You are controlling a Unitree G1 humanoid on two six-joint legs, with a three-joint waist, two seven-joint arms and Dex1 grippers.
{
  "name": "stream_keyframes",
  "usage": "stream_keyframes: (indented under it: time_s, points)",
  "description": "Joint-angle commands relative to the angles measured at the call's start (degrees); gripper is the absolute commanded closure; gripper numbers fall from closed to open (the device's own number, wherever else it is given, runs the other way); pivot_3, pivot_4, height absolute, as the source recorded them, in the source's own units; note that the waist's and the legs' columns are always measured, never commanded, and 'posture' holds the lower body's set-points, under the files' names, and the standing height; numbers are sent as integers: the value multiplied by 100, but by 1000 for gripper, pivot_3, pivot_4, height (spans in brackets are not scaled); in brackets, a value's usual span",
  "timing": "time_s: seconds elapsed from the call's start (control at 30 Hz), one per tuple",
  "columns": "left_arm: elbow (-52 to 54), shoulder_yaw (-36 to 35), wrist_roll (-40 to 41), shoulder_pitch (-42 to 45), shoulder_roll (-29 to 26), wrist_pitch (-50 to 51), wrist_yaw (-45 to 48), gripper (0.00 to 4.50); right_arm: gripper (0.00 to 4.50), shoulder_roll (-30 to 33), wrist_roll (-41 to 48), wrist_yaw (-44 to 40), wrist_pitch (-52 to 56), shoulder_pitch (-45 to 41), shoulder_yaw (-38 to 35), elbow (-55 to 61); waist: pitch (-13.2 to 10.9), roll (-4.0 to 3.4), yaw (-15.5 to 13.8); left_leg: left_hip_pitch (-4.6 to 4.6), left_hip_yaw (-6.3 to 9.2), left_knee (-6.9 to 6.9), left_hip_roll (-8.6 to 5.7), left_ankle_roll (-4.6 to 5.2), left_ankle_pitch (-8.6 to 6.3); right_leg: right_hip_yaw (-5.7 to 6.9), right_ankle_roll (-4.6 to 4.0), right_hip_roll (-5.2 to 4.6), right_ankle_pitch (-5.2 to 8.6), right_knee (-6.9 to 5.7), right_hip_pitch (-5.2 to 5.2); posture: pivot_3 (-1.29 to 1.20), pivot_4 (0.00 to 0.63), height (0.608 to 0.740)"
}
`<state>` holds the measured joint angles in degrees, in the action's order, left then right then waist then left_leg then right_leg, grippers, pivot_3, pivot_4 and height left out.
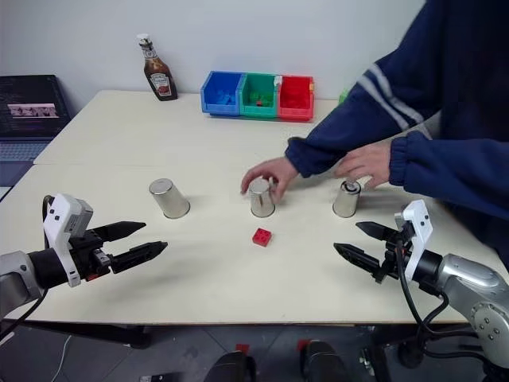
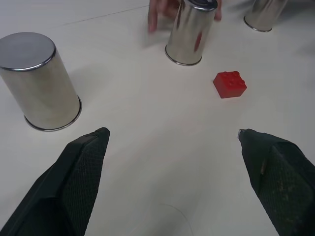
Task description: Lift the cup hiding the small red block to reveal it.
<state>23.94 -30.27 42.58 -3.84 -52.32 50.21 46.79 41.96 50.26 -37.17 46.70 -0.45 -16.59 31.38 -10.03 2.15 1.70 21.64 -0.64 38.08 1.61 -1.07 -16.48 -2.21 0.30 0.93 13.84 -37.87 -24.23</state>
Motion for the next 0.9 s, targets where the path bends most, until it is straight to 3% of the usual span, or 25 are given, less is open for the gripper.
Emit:
stream_keyframes:
  time_s: [0.03, 0.9]
  points:
    - [15, -68, 1, 145, -52, -153, 5, 44, 0, 19, 41, 37, -45, -31, -52, 159, 0, 0, 0, 0, 0, 0, 0, 0, 0, 0, 0, 0, 0, 0, 0, 0, 150, 740]
    - [-180, 69, -105, 320, -117, -271, 118, 44, 0, 34, 51, 65, -53, -71, -5, 171, 0, 0, 0, -2, -1, 2, -1, 0, 0, -1, 0, 0, 0, -5, 0, 0, 150, 740]
